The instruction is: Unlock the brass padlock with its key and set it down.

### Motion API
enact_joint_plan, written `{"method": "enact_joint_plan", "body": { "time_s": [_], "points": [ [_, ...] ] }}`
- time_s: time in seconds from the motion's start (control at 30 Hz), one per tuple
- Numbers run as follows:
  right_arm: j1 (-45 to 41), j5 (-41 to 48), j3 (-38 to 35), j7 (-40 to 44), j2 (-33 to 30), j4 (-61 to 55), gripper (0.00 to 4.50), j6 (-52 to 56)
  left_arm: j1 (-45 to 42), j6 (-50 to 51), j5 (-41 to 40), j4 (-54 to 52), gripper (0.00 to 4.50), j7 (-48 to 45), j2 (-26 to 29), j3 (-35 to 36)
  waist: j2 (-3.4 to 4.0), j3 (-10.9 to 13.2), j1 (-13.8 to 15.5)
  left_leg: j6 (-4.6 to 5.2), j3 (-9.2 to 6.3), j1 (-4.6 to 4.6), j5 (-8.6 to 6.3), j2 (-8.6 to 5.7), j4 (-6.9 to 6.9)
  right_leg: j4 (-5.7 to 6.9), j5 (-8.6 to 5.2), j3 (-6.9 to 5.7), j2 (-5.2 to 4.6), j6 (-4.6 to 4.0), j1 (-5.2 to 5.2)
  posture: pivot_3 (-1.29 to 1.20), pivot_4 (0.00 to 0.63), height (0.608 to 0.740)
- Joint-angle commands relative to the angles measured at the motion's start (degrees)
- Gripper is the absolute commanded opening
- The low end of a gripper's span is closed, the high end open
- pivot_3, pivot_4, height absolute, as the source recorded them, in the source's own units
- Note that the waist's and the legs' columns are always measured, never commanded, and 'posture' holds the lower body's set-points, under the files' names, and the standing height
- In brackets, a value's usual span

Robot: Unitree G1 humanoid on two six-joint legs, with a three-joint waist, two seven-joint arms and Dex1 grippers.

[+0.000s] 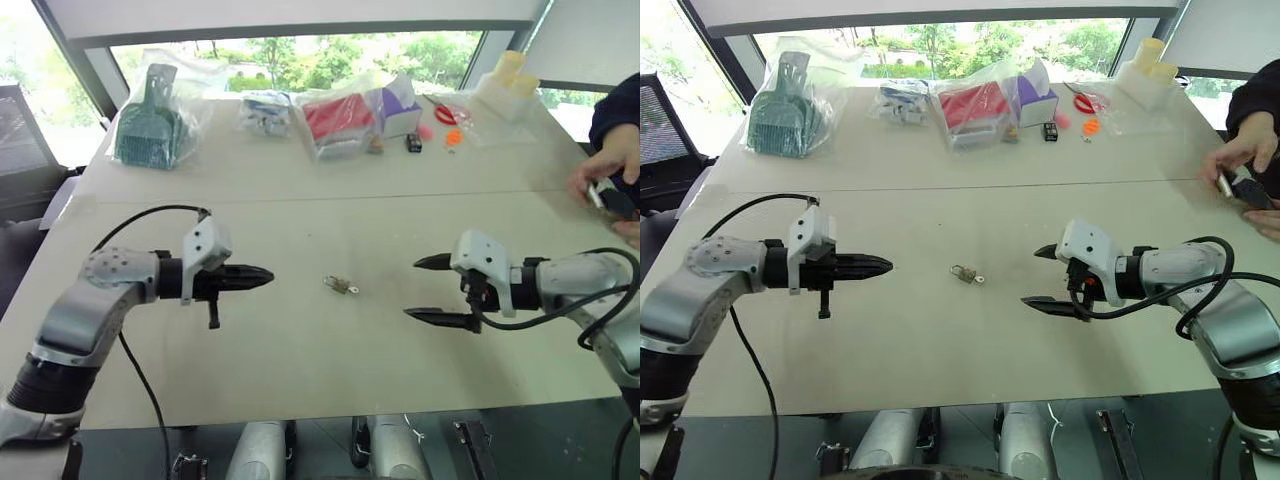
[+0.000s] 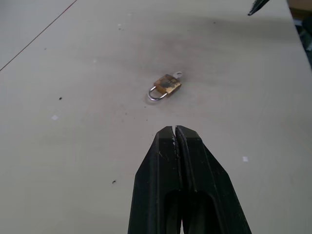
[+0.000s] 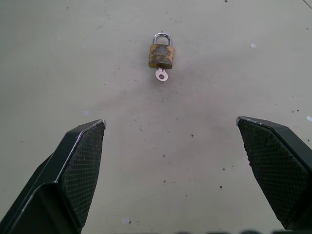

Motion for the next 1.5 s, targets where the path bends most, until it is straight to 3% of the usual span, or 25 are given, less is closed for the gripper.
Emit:
{"method": "enact_joint_plan", "body": {
  "time_s": [0.03, 0.47, 1.03, 1.13, 1.4, 1.5],
  "points": [
    [-1.8, 2.3, -1.9, -0.1, -0.8, -3.5, 4.46, 1.4, -0.6, 0.1, -2.3, 0.4, 0.00, -3.8, 2.1, 1.6, 0.00, 0.0, 0.0, 0.00, 0.01, 0.00, 0.00, 0.00, 0.00, 0.00, 0.00, 0.00, 0.00, 0.00, -0.01, 0.00, 0.150, 0.740],
    [-6.3, 2.0, 1.3, -2.4, 0.7, -4.0, 4.46, 2.2, -5.6, -0.4, 0.0, 3.5, 0.00, -1.9, 0.0, 0.5, 0.00, 0.0, 0.0, -0.01, 0.01, -0.01, 0.01, -0.02, 0.01, 0.00, 0.02, 0.01, -0.01, 0.04, 0.01, 0.00, 0.150, 0.740],
    [-0.6, 0.7, -0.9, -6.5, -1.3, -8.9, 4.46, 2.9, -20.6, -12.2, 8.8, 23.0, 0.00, -5.0, -12.3, -8.7, -0.04, 0.0, 0.1, -0.04, 0.03, 0.00, 0.04, -0.10, 0.05, 0.07, 0.03, 0.00, -0.01, 0.04, 0.03, 0.00, 0.150, 0.740],
    [0.8, 1.3, -2.0, -7.6, -1.3, -10.5, 4.50, 4.1, -25.4, -13.7, 9.5, 27.9, 0.87, -7.2, -16.8, -10.7, -0.07, 0.0, 0.5, -0.04, 0.00, -0.01, 0.04, -0.12, 0.09, 0.07, 0.03, -0.01, -0.01, 0.04, 0.06, 0.00, 0.150, 0.740],
    [4.4, 1.6, -3.8, -11.1, -0.8, -14.5, 4.50, 6.7, -28.8, -26.7, 15.8, 40.5, 4.33, -16.7, -22.7, -17.5, -0.07, 0.0, 1.1, -0.03, 0.04, 0.02, 0.04, -0.18, 0.09, 0.08, 0.04, 0.00, 0.01, 0.04, 0.06, 0.00, 0.150, 0.740],
    [5.3, 1.9, -3.9, -12.3, -0.6, -16.0, 4.50, 7.8, -30.9, -33.5, 18.6, 47.7, 4.42, -19.0, -24.8, -19.1, -0.08, 0.0, 1.5, -0.03, 0.01, 0.03, 0.04, -0.17, 0.09, 0.09, 0.04, -0.01, 0.02, 0.02, 0.06, 0.00, 0.150, 0.740]
  ]
}}
